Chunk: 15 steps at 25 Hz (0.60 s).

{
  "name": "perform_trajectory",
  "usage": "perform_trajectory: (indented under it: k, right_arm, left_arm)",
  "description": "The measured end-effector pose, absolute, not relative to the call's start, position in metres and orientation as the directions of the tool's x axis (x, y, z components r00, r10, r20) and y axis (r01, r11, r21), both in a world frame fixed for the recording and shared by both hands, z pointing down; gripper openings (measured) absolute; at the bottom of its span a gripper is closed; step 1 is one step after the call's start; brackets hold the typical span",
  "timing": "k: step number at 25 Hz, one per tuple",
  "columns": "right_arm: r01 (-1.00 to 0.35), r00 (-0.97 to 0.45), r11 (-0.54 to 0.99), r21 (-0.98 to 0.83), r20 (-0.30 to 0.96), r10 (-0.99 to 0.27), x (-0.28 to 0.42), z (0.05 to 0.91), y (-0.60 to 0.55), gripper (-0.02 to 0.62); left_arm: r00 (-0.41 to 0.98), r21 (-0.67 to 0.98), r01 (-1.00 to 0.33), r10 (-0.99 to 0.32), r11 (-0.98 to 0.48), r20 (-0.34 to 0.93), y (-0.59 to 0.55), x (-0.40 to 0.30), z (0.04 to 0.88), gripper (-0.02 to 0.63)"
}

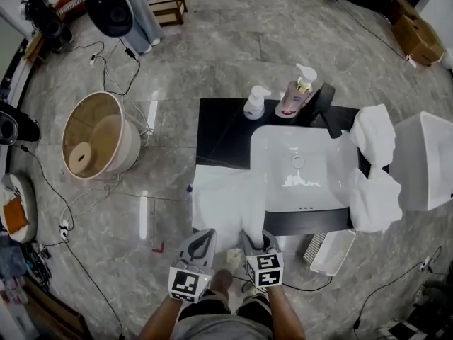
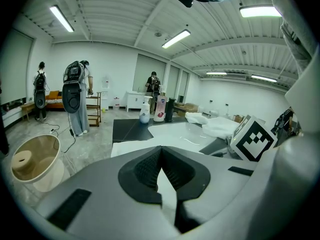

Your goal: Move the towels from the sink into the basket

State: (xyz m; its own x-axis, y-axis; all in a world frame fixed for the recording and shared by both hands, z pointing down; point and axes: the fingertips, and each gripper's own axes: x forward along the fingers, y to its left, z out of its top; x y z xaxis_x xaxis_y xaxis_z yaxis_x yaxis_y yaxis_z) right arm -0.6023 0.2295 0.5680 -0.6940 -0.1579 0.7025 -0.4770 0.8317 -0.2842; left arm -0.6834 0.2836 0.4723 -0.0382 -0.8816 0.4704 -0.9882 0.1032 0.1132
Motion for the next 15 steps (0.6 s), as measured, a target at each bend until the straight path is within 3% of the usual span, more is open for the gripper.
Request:
perform_trajectory:
  k: [15]
  right_arm:
    - [-0.416,-0.781,0.882,-0.223,0.584,-0.221,-0.611,0.482,0.216,0.109]
  left_arm:
    - [-0.067,0.061,-0.993,-0.921,0.097,0.384,0.279,-0.688,0.418,0.008]
